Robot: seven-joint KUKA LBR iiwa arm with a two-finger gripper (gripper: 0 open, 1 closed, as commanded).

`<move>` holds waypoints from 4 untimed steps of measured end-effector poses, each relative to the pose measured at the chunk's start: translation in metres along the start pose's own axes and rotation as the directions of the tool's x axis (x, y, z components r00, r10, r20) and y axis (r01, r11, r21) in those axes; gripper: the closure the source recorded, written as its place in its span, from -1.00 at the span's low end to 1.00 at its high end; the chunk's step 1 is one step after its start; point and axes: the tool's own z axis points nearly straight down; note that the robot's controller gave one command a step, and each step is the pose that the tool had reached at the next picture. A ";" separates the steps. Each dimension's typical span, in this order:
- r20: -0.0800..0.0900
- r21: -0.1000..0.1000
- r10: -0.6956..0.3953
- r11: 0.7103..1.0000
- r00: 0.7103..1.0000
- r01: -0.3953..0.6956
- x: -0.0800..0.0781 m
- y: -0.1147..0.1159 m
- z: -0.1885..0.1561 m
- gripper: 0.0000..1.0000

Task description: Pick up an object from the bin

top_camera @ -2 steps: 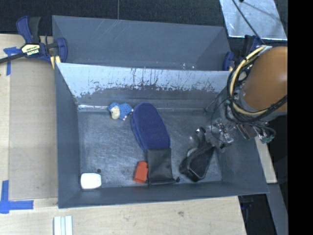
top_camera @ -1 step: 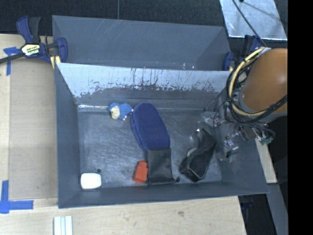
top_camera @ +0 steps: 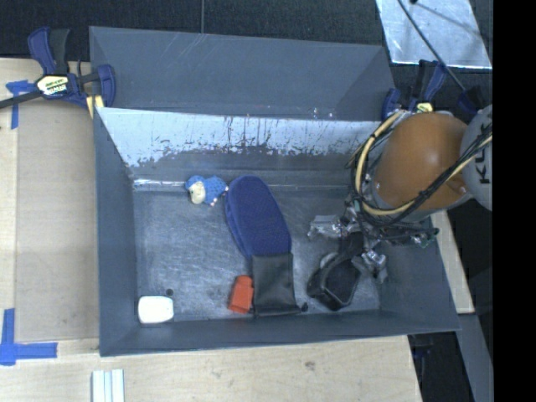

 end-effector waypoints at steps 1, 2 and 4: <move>0.021 0.015 0.000 1.000 1.000 0.000 -0.007 -0.004 -0.009 1.00; 0.022 0.017 -0.010 1.000 1.000 0.009 0.019 0.019 -0.046 1.00; 0.005 0.005 0.002 1.000 1.000 -0.002 0.019 0.002 0.009 -1.00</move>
Offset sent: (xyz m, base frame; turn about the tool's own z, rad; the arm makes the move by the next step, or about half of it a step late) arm 0.0000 0.0000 0.0000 0.0000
